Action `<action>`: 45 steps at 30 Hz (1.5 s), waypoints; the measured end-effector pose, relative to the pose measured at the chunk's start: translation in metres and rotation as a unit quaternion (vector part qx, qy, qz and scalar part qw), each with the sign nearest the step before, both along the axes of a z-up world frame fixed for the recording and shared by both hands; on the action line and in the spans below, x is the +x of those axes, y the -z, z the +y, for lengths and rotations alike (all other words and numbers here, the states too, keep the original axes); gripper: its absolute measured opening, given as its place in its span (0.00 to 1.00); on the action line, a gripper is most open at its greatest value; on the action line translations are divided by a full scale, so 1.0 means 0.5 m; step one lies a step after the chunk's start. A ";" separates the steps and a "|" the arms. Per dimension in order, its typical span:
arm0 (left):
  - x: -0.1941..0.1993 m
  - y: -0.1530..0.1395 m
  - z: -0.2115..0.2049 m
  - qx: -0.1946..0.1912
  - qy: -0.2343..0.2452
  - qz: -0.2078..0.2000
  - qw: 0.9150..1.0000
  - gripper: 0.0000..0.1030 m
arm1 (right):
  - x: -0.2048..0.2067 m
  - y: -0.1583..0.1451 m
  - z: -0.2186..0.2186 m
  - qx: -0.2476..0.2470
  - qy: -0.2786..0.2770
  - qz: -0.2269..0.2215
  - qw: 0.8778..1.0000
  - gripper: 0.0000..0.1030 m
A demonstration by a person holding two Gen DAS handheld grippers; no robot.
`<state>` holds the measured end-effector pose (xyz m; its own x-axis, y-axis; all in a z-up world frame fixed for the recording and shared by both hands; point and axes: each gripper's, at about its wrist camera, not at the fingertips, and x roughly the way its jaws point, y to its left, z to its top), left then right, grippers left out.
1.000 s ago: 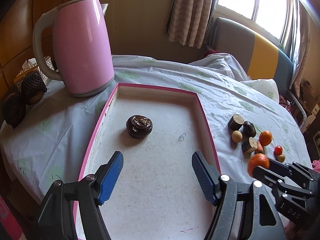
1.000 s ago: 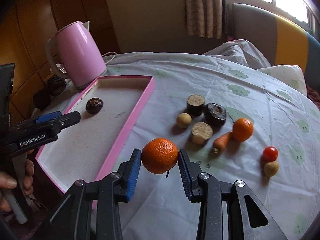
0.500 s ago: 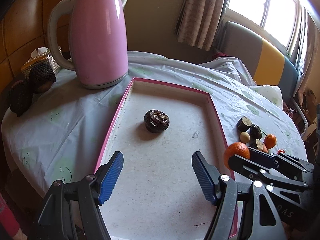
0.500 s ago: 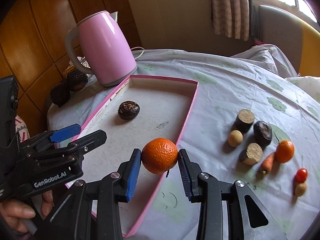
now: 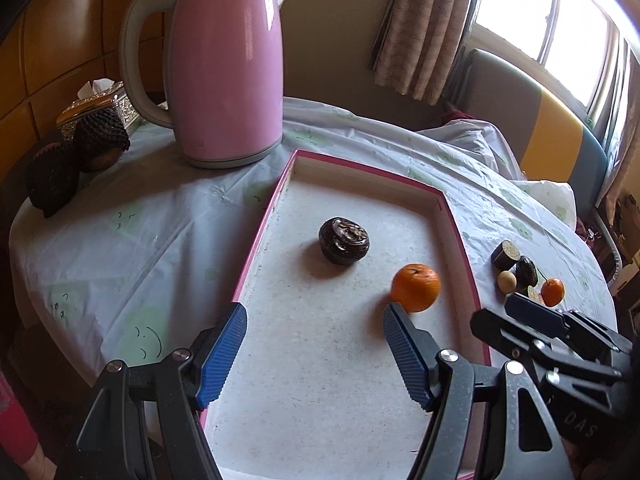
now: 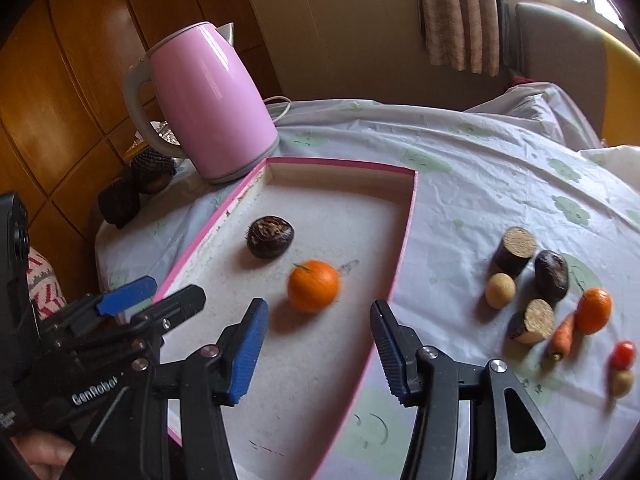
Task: Organize fruits
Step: 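Carry the orange into the tray and open the right tool, then reach the left tool to the cut root slice and grasp it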
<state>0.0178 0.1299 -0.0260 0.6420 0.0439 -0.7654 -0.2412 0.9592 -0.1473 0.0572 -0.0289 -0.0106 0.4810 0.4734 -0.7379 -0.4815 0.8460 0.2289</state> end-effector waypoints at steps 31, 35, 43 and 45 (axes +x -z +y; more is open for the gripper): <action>0.017 -0.028 -0.179 0.008 0.158 -0.016 0.987 0.68 | -0.048 0.057 -0.275 -0.021 0.198 0.018 0.980 0.62; 0.024 -0.033 -0.216 0.010 0.188 -0.018 0.982 0.68 | -0.047 0.057 -0.300 -0.024 0.218 0.017 0.976 0.62; 0.058 -0.024 -0.276 0.005 0.223 -0.005 0.975 0.56 | -0.051 0.056 -0.349 -0.033 0.251 0.008 0.967 0.62; 0.068 -0.019 -0.292 0.001 0.232 0.000 0.973 0.54 | -0.052 0.057 -0.362 -0.037 0.261 0.008 0.965 0.62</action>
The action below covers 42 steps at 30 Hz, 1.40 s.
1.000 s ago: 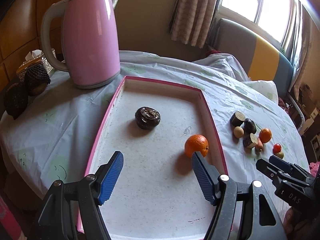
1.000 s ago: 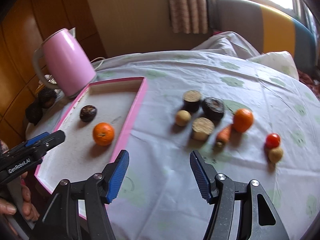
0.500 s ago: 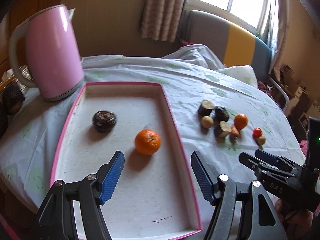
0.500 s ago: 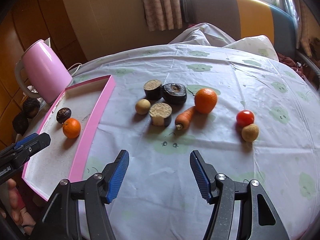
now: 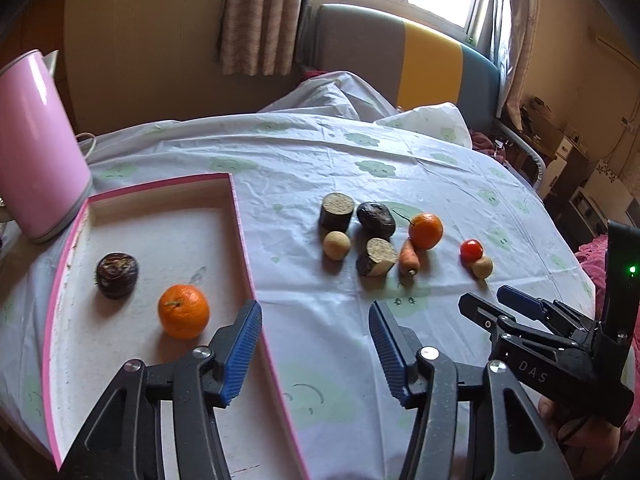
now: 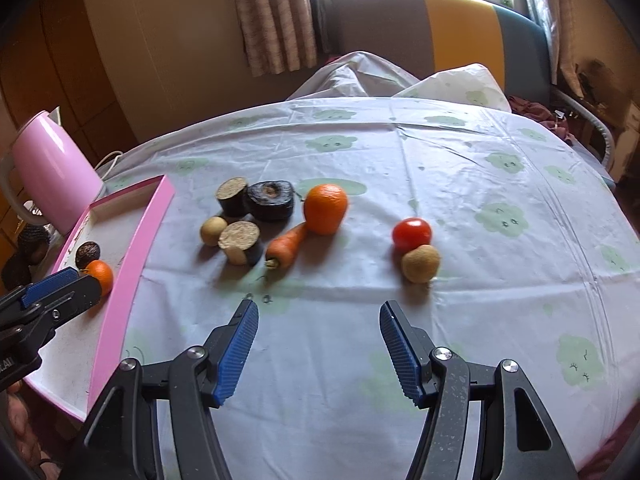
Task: Organize fruits
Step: 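Reach the left tool to the cut root slice and grasp it, then carry the root slice into the tray while the right tool grasps a small potato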
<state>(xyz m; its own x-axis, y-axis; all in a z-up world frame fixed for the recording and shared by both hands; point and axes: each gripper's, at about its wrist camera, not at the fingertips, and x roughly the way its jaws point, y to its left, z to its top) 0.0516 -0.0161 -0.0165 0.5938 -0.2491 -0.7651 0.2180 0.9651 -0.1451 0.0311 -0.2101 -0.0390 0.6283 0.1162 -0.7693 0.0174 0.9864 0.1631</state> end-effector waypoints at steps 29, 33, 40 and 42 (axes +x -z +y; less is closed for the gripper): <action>0.168 0.099 -0.153 -0.015 0.026 0.064 0.998 0.42 | -0.004 0.032 -0.096 0.009 0.048 0.016 0.999 0.49; 0.160 0.102 -0.147 -0.029 0.035 0.055 0.997 0.35 | 0.003 0.034 -0.109 0.018 0.053 0.016 0.998 0.49; 0.098 0.088 -0.135 -0.023 0.047 0.037 0.998 0.35 | 0.041 0.026 -0.109 0.012 0.043 0.003 0.999 0.44; 0.073 0.086 -0.133 -0.015 0.052 0.032 0.998 0.35 | 0.057 0.025 -0.106 0.004 0.037 -0.001 0.999 0.44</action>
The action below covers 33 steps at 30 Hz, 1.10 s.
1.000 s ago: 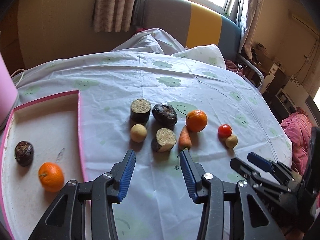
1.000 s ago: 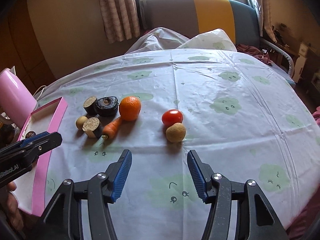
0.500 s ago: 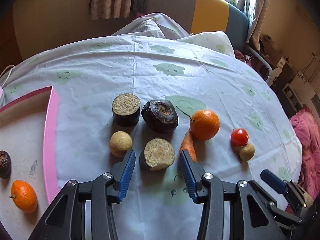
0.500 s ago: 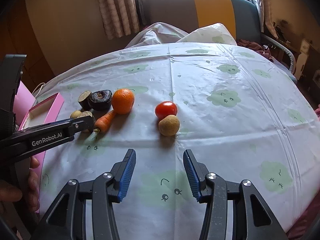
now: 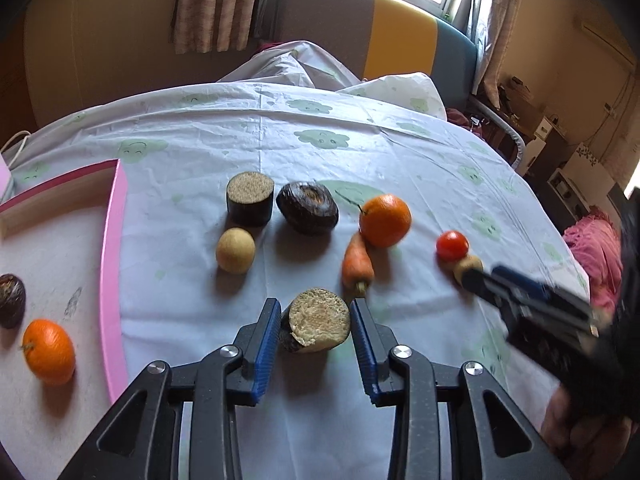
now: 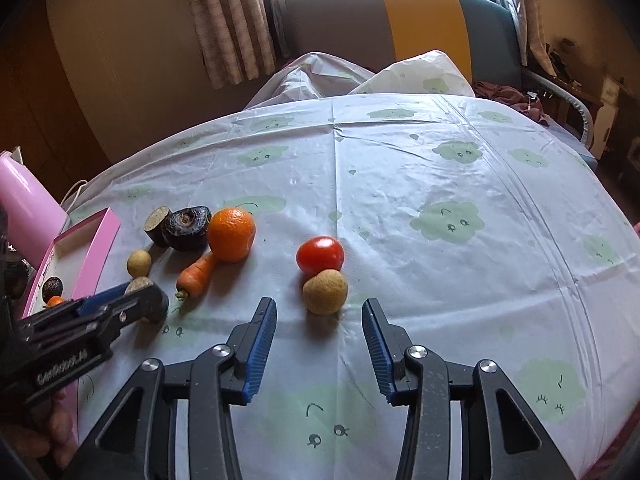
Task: Organize fruits
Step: 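Carry the root slice into the tray while the right tool grasps a small potato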
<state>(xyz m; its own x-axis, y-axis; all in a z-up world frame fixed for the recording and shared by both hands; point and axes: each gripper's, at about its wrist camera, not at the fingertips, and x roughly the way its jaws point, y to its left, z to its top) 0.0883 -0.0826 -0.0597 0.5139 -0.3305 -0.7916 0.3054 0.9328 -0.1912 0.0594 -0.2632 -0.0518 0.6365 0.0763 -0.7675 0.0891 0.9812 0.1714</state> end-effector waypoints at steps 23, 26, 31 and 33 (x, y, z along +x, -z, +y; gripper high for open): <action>-0.065 -0.032 0.039 -0.007 -0.023 -0.021 0.999 0.35 | 0.014 0.023 0.017 -0.022 -0.024 0.020 0.999 0.25; -0.076 -0.055 0.058 -0.012 -0.031 -0.030 0.999 0.35 | 0.010 0.024 0.019 -0.021 -0.024 0.021 0.999 0.25; -0.093 -0.093 0.109 -0.020 -0.053 -0.044 0.997 0.35 | 0.015 0.025 0.022 -0.024 -0.020 0.023 0.999 0.25; -0.096 -0.103 0.133 -0.017 -0.066 -0.050 0.996 0.35 | 0.016 0.025 0.025 -0.030 -0.019 0.024 0.999 0.25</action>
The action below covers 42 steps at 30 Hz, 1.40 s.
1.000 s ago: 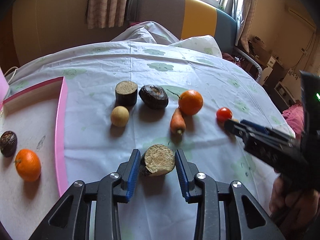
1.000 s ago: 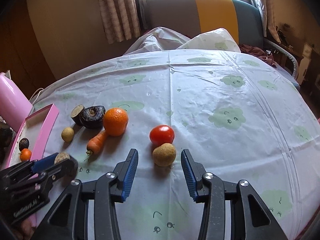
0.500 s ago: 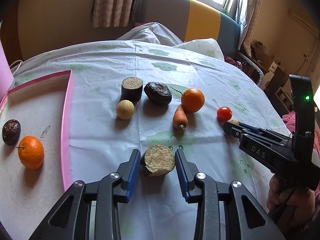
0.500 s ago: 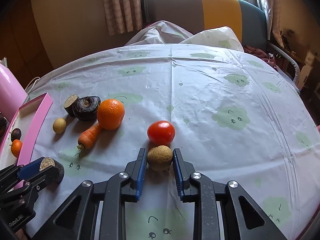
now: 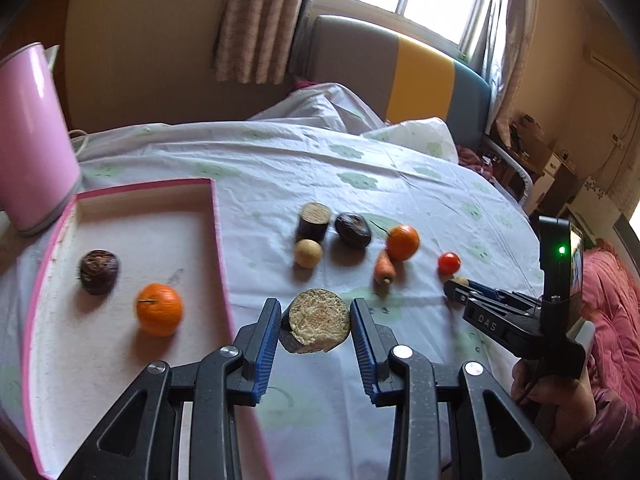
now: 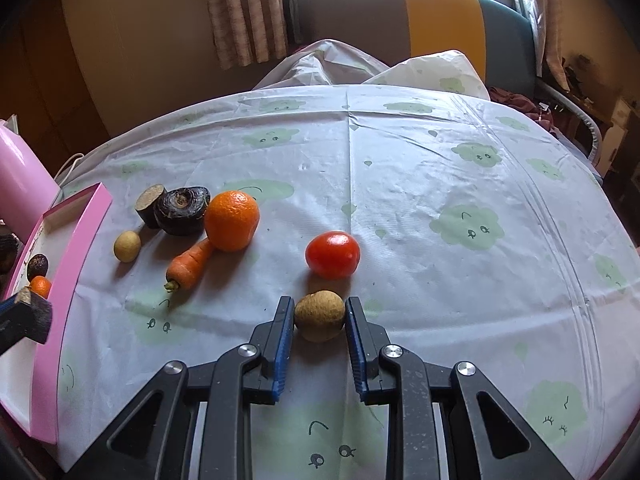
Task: Organize fruits
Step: 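Carry the root slice into the tray while the right tool grasps a small potato, then lower the potato into the tray and open the right tool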
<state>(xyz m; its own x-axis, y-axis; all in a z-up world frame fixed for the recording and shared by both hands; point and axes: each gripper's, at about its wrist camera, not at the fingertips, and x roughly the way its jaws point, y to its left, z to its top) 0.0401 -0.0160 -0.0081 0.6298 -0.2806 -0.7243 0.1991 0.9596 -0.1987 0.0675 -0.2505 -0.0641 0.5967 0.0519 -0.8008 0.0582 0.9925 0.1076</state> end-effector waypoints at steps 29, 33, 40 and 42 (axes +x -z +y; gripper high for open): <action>0.025 0.050 0.268 0.046 -0.203 0.045 0.977 0.60 | -0.014 -0.005 0.024 -0.016 -0.021 -0.010 1.000 0.24; 0.009 0.039 0.258 0.045 -0.200 0.039 0.978 0.60 | -0.020 -0.009 0.040 -0.012 -0.031 -0.013 0.999 0.24; -0.013 0.037 0.242 0.048 -0.190 0.033 0.980 0.60 | -0.032 -0.032 0.068 -0.004 -0.050 -0.026 0.998 0.24; -0.017 0.037 0.238 0.050 -0.188 0.032 0.980 0.60 | -0.036 -0.042 0.082 -0.001 -0.061 -0.031 0.998 0.24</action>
